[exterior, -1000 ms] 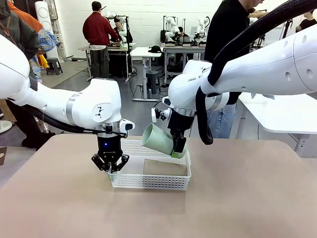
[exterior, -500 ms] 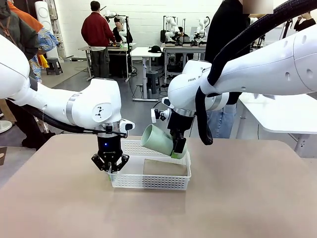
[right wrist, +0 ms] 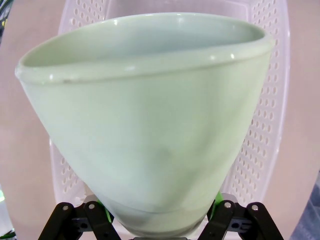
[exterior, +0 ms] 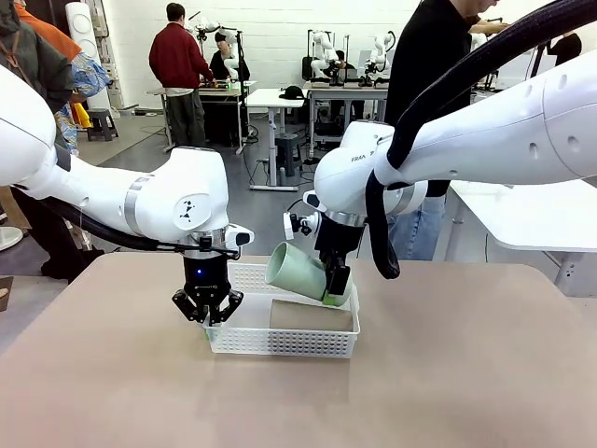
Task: Clean and organize the cups into the basket.
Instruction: Pick up the Reusable plastic cup from the right side of the table and stack it inside the Organizing basket in the center of the table.
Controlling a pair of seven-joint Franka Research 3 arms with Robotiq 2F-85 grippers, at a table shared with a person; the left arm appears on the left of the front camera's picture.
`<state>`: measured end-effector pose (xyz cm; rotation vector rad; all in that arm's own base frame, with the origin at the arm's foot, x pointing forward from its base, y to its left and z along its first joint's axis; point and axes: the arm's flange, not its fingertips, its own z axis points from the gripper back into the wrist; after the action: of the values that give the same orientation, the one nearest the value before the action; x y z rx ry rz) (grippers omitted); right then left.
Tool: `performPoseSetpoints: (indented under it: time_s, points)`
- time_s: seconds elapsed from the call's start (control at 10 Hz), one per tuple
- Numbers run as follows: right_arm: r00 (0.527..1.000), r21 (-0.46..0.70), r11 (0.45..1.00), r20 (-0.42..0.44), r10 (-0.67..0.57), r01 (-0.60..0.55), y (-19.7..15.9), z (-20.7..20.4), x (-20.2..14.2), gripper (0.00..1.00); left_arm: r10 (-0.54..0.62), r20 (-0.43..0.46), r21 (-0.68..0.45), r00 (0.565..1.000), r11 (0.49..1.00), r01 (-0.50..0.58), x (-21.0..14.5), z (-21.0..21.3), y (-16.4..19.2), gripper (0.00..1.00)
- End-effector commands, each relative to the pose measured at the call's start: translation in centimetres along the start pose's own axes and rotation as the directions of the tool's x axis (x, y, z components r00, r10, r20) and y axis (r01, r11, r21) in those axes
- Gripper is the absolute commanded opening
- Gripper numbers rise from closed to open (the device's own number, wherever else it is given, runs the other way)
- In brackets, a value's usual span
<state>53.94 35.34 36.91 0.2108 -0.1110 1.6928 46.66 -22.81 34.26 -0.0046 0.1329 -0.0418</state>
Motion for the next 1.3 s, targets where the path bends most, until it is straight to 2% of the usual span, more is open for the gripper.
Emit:
performPoseSetpoints:
  time_s: [0.0, 0.5, 0.7, 0.8, 1.2]
  points:
    - [0.999, 0.003, 0.999, -0.015, 0.032, -0.032, -1.3, -0.2, 0.5, 0.79, -0.002, -0.004, 0.005, 1.000, 1.000, 0.002, -0.1, -0.3, 0.1, 0.00]
    - [1.000, 0.022, 1.000, -0.011, 0.017, -0.017, -2.7, -1.8, -0.2, 0.79, -0.002, -0.004, 0.005, 1.000, 1.000, 0.002, -0.1, -0.3, 0.1, 0.00]
    - [0.998, 0.011, 0.999, -0.026, -0.049, 0.049, -2.7, -1.7, -0.6, 0.90, -0.002, -0.004, 0.005, 1.000, 1.000, 0.002, -0.1, -0.3, 0.1, 0.00]
    - [0.998, 0.006, 0.998, -0.026, -0.060, 0.061, -2.7, -1.6, -0.7, 1.00, -0.002, -0.004, 0.005, 1.000, 1.000, 0.002, -0.1, -0.3, 0.1, 0.00]
    - [0.998, 0.008, 0.998, -0.015, -0.064, 0.064, -2.6, -1.6, -0.7, 1.00, -0.002, -0.004, 0.005, 1.000, 1.000, 0.002, -0.1, -0.3, 0.1, 0.00]
